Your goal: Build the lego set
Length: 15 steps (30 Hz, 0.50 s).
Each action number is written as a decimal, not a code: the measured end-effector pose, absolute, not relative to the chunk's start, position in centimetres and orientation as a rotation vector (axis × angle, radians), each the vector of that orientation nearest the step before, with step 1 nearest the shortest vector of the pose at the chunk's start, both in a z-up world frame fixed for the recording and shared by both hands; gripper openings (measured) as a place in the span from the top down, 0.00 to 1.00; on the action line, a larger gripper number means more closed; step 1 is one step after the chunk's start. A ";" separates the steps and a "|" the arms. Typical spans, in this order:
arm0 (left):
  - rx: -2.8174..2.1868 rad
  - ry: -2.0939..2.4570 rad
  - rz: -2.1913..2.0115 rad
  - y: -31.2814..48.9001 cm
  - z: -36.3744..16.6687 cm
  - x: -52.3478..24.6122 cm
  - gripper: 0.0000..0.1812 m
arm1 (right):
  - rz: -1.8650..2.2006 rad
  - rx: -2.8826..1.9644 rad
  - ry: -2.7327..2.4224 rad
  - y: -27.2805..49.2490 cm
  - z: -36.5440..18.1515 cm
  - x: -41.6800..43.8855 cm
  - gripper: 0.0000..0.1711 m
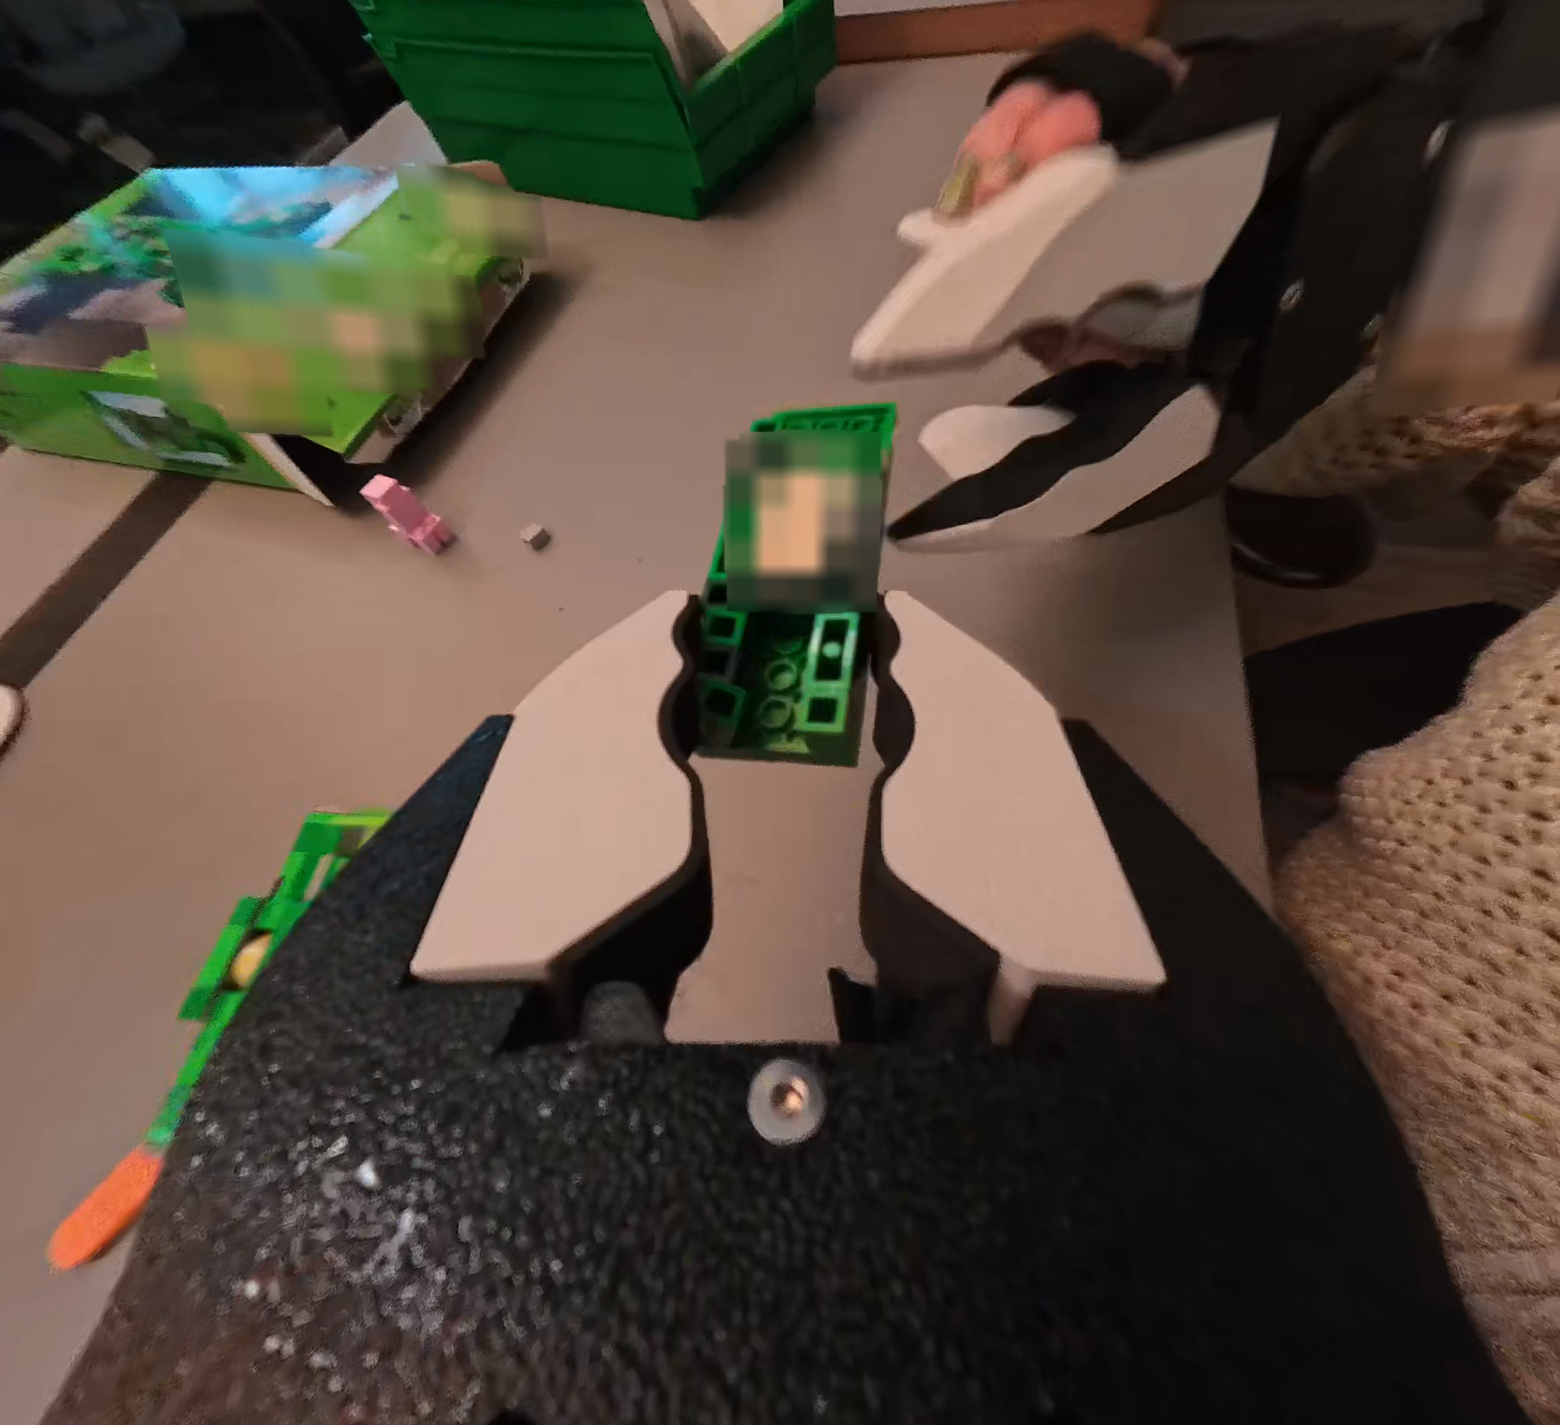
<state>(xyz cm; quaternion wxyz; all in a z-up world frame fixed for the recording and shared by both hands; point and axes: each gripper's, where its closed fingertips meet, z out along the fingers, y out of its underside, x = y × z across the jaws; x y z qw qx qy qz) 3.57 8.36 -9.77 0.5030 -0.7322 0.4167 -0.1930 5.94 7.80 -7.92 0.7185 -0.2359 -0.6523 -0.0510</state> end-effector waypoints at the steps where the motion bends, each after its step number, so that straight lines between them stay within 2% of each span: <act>1: -1.754 1.022 -0.428 8.4 -9.8 3.2 0.79 | -0.066 -0.557 -1.436 7.9 -7.7 6.1 0.74; 2: -1.734 1.041 -0.400 8.4 -9.9 3.0 0.79 | -0.020 -0.596 -1.440 8.0 -7.6 6.3 0.68; 3: -1.716 1.049 -0.389 8.3 -9.9 2.8 0.79 | 0.032 -0.627 -1.441 8.1 -7.5 6.5 0.66; 7: -1.656 1.094 -0.372 8.0 -10.0 2.4 0.79 | 0.321 -0.781 -1.486 8.0 -8.1 7.0 0.66; 10: -1.552 1.149 -0.308 7.7 -9.8 2.1 0.79 | 0.702 -0.999 -1.466 7.8 -8.1 7.0 0.67; 12: -1.484 1.174 -0.252 7.5 -9.6 1.8 0.79 | 0.957 -1.179 -1.401 8.3 -7.9 7.2 0.73; 15: -1.423 1.197 -0.211 7.2 -9.3 1.7 0.79 | 1.362 -1.486 -1.249 9.0 -7.8 7.0 0.75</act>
